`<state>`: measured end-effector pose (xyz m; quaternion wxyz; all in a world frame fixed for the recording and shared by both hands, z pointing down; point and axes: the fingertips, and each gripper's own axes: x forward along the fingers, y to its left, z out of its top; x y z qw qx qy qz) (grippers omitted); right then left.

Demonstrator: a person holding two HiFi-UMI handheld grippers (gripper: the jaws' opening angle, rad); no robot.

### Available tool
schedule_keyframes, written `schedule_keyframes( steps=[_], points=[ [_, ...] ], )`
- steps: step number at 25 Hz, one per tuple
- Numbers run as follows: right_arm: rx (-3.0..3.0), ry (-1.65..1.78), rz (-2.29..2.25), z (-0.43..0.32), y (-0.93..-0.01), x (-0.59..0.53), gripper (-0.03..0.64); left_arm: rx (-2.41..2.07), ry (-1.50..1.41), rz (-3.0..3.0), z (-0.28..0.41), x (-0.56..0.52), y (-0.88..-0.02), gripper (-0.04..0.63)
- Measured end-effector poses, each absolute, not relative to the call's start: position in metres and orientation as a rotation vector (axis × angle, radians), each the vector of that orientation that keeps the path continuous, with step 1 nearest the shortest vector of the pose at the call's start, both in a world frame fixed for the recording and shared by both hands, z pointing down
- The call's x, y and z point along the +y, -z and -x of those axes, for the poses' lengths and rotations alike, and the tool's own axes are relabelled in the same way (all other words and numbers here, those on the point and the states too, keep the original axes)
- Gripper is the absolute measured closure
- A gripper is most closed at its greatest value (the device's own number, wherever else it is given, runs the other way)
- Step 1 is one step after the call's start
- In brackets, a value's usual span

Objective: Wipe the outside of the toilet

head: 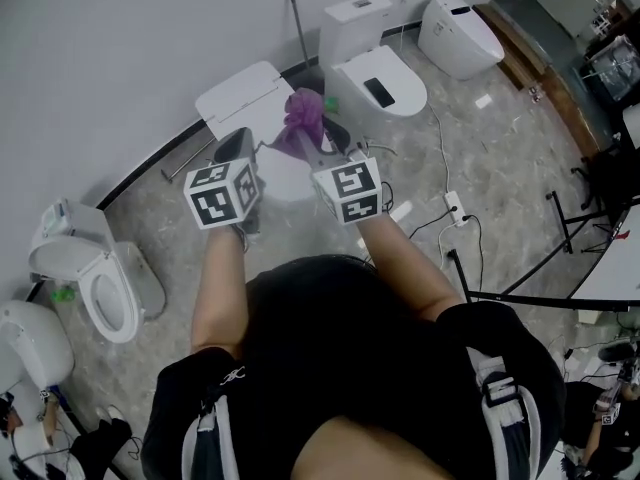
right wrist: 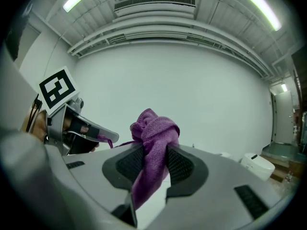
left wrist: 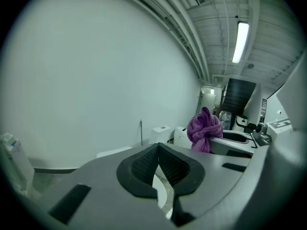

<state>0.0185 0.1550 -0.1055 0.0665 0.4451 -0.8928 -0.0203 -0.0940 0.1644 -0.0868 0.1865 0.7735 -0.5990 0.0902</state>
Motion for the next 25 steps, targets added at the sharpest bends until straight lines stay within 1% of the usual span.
schedule_keyframes(
  steps=[10,16,25],
  points=[
    [-2.667,-0.014,-1.291,-0.005,0.082,0.089,0.489,-1.699,-0.276,-2.097,0.115,0.117,0.063,0.586],
    [-2.695,-0.036,-1.222,0.003,0.078,0.017,0.489,-1.77,-0.274,-2.017,0.132,0.067,0.058,0.586],
    [-2.767,-0.07,-1.008,0.02,0.072,-0.086,0.489,-1.885,-0.28,-1.866,0.134,-0.016,0.055,0.586]
  ],
)
